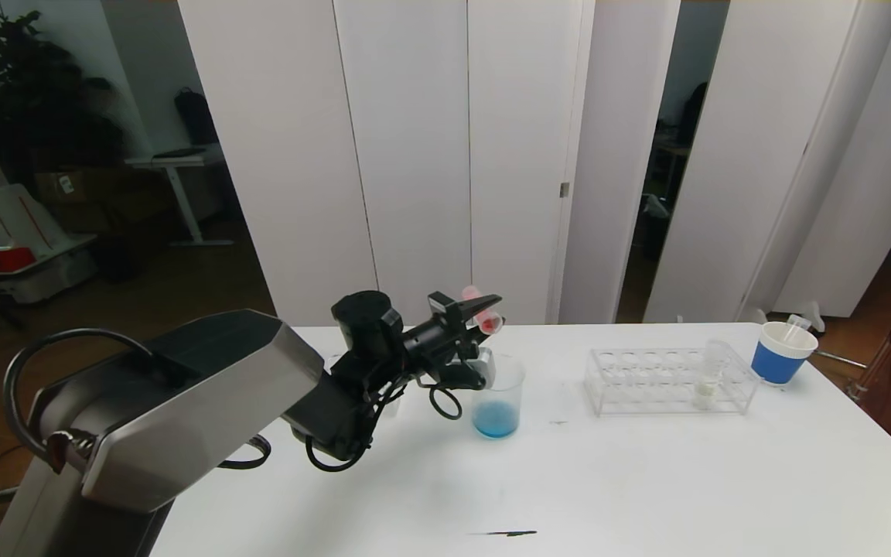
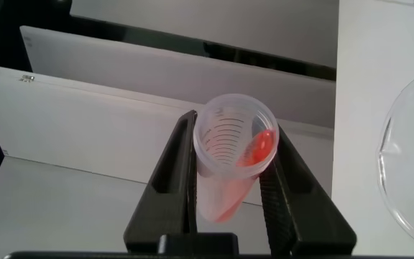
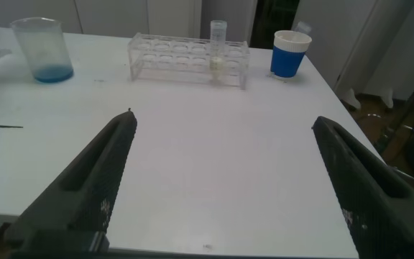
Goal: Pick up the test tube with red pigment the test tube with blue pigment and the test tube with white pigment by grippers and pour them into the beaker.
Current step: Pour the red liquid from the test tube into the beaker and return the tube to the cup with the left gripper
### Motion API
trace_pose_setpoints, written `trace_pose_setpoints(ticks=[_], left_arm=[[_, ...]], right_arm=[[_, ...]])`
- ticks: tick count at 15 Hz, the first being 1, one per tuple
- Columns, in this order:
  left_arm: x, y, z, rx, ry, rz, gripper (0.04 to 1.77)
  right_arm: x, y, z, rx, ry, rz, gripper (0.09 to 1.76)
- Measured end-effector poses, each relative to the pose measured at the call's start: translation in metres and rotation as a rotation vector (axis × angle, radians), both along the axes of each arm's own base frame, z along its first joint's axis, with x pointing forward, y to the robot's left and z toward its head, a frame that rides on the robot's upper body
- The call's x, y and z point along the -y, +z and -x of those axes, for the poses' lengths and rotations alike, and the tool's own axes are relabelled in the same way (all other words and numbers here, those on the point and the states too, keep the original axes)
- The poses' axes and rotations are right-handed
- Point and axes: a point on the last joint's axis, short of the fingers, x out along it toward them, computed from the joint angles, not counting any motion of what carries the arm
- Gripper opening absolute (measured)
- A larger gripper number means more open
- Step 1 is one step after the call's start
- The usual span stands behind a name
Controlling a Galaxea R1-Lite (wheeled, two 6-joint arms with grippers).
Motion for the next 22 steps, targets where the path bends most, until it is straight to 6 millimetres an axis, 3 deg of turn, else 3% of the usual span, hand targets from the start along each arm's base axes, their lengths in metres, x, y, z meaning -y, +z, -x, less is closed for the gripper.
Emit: trace_pose_setpoints(ticks=[22], left_arm=[[0.003,0.011,-0.012,0.123,0.006,0.006,0.58]], right_arm=[[0.000,0.000,0.000,0.000,0.000,0.000,1.75]])
